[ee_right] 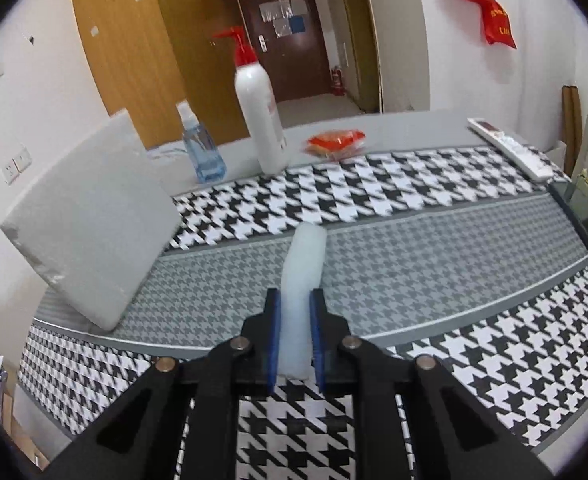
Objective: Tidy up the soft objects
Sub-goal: 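Carry the foam tube with the right gripper over the foam box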
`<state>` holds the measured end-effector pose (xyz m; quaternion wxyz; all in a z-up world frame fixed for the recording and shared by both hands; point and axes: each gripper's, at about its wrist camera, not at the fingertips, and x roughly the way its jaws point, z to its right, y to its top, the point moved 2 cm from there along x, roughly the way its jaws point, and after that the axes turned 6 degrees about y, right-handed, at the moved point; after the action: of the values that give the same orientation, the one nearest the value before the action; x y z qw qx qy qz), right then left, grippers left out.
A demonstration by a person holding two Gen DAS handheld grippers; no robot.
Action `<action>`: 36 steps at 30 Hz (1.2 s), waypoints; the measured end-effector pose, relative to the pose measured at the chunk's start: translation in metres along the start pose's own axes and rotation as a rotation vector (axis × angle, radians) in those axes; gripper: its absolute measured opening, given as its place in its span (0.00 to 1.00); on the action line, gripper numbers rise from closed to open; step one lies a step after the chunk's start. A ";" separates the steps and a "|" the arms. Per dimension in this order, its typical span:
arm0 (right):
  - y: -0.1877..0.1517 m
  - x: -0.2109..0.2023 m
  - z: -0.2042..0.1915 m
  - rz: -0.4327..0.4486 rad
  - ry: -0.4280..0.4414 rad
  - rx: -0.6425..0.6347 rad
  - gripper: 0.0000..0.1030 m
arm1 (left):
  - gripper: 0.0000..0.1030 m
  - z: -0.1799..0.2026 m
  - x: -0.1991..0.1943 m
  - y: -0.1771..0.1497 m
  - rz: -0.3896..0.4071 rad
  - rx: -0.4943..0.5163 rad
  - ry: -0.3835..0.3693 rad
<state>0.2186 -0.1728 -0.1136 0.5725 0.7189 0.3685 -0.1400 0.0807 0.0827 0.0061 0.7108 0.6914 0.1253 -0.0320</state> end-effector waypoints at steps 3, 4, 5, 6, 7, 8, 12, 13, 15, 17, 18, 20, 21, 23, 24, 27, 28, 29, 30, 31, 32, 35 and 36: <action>0.007 -0.008 -0.008 0.026 0.022 -0.019 0.17 | 0.99 -0.004 -0.004 -0.004 -0.003 -0.001 0.026; 0.008 -0.009 -0.011 0.032 0.024 -0.028 0.17 | 0.99 -0.004 -0.005 -0.004 -0.004 -0.004 0.029; 0.010 -0.011 -0.014 0.041 0.023 -0.038 0.17 | 0.99 -0.005 -0.007 -0.005 -0.006 -0.007 0.030; 0.012 -0.012 -0.017 0.049 0.030 -0.045 0.17 | 0.99 -0.005 -0.009 -0.006 -0.005 -0.006 0.033; 0.014 -0.014 -0.021 0.056 0.043 -0.050 0.17 | 0.99 -0.006 -0.011 -0.007 0.001 -0.002 0.038; 0.016 -0.017 -0.025 0.063 0.050 -0.056 0.17 | 0.99 -0.007 -0.014 -0.008 0.010 0.004 0.049; 0.026 -0.020 -0.037 0.081 0.082 -0.081 0.17 | 0.99 -0.013 -0.018 -0.014 0.004 -0.015 0.062; 0.029 -0.022 -0.041 0.085 0.095 -0.089 0.17 | 0.99 -0.014 -0.018 -0.016 -0.001 -0.018 0.065; 0.033 -0.024 -0.048 0.099 0.103 -0.110 0.17 | 0.99 -0.017 -0.020 -0.021 -0.008 -0.021 0.078; 0.037 -0.027 -0.056 0.111 0.122 -0.131 0.17 | 0.99 -0.018 -0.022 -0.024 -0.015 -0.024 0.090; 0.039 -0.028 -0.061 0.117 0.131 -0.142 0.17 | 0.99 -0.018 -0.024 -0.025 -0.014 -0.023 0.096; 0.044 -0.030 -0.069 0.126 0.148 -0.163 0.17 | 0.99 -0.020 -0.026 -0.026 -0.013 -0.023 0.117; 0.046 -0.031 -0.072 0.130 0.156 -0.175 0.17 | 0.99 -0.020 -0.027 -0.026 -0.014 -0.024 0.122; 0.052 -0.033 -0.081 0.137 0.173 -0.198 0.17 | 0.99 -0.023 -0.029 -0.027 -0.016 -0.031 0.135; 0.054 -0.034 -0.085 0.136 0.190 -0.206 0.17 | 0.99 -0.024 -0.029 -0.028 -0.018 -0.036 0.142; 0.061 -0.037 -0.099 0.146 0.224 -0.243 0.17 | 0.99 -0.026 -0.031 -0.029 -0.028 -0.043 0.156; 0.063 -0.038 -0.105 0.153 0.231 -0.259 0.17 | 0.99 -0.027 -0.033 -0.029 -0.027 -0.044 0.166; 0.066 -0.040 -0.111 0.156 0.243 -0.272 0.17 | 0.99 -0.028 -0.035 -0.030 -0.026 -0.045 0.176; 0.068 -0.040 -0.116 0.158 0.254 -0.286 0.17 | 0.99 -0.029 -0.037 -0.030 -0.025 -0.048 0.187; 0.071 -0.041 -0.120 0.161 0.263 -0.297 0.17 | 0.99 -0.030 -0.038 -0.030 -0.025 -0.052 0.198; 0.073 -0.042 -0.125 0.162 0.273 -0.309 0.17 | 0.99 -0.032 -0.039 -0.031 -0.026 -0.055 0.209; 0.078 -0.042 -0.138 0.156 0.316 -0.334 0.17 | 0.99 -0.035 -0.044 -0.033 -0.031 -0.055 0.234; 0.078 -0.042 -0.142 0.156 0.323 -0.343 0.17 | 0.99 -0.036 -0.045 -0.034 -0.032 -0.055 0.240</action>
<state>0.2121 -0.0623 0.0124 0.6290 0.6506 0.4169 0.0860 0.0248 0.1112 -0.0176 0.7089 0.6683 0.2215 0.0431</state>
